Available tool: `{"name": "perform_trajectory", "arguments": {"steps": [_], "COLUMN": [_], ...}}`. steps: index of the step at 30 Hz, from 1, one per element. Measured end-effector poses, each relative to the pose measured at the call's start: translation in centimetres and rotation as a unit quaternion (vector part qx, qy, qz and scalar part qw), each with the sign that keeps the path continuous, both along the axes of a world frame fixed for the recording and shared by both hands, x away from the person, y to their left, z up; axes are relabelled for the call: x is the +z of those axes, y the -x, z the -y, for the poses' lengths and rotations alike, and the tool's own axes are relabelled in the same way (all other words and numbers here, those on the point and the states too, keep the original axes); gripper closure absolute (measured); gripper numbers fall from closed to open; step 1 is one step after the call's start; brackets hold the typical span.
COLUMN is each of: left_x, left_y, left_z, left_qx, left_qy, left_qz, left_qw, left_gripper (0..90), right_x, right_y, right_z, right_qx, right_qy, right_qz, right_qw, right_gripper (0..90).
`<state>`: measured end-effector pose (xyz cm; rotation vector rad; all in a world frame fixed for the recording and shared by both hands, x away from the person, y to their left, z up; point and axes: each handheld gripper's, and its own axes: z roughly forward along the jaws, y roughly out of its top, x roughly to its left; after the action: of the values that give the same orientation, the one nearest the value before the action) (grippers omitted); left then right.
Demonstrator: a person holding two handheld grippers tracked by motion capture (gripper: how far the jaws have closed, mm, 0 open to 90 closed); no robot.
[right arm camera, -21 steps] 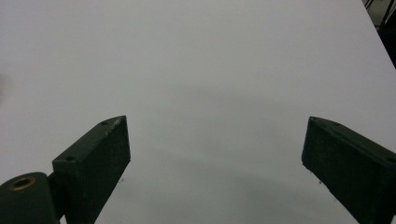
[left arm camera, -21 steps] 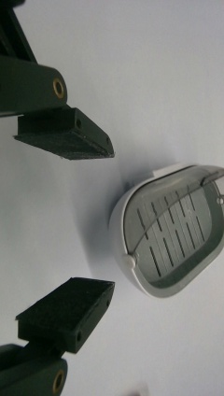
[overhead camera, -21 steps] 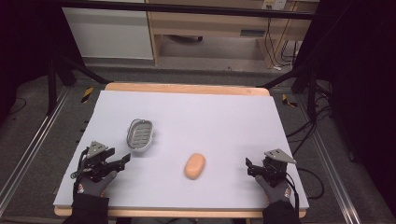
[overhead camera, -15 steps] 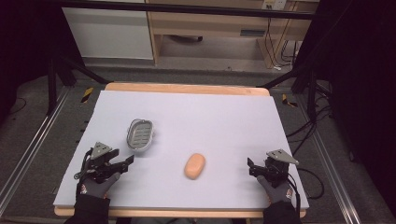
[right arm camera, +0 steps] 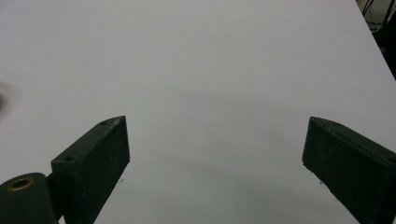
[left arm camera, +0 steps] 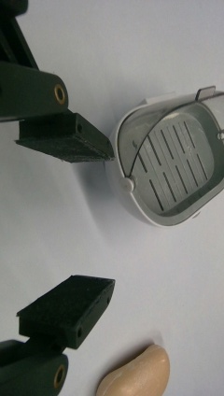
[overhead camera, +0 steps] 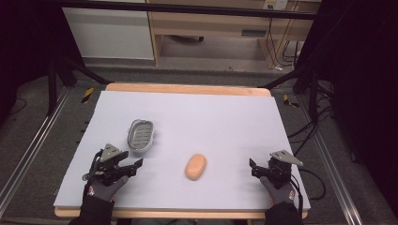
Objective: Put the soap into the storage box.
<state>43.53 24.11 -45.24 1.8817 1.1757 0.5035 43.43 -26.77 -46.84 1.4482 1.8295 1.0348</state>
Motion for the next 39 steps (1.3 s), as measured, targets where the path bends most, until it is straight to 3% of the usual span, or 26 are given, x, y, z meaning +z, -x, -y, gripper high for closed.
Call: {"name": "perform_trajectory", "arguments": {"steps": [8,20,25,39], "left_x": [0.3,1.1,1.9,4.3], "left_y": [0.2,0.3,-0.1,-1.0], "left_z": [1.9,4.5,5.2,8.8], "left_qx": [-0.028,-0.061,-0.069,-0.095], "left_qy": [-0.003,-0.014,-0.018,-0.014], "left_qz": [0.000,0.003,0.008,0.026], "left_qw": [0.9996,0.9980,0.9974,0.9951], "left_gripper": [31.4,30.8,30.6,30.0], "right_x": [-0.1,0.2,0.5,0.6], "right_y": [0.0,0.1,0.2,0.2], "right_z": [-0.1,0.0,0.0,-0.2], "right_qx": [0.003,-0.002,-0.003,0.002], "right_qy": [0.003,0.008,0.006,0.000], "right_qz": [-0.006,0.006,0.016,0.009], "right_qw": [1.0000,1.0000,0.9998,1.0000], "right_gripper": [7.5,6.9,6.9,6.7]}}
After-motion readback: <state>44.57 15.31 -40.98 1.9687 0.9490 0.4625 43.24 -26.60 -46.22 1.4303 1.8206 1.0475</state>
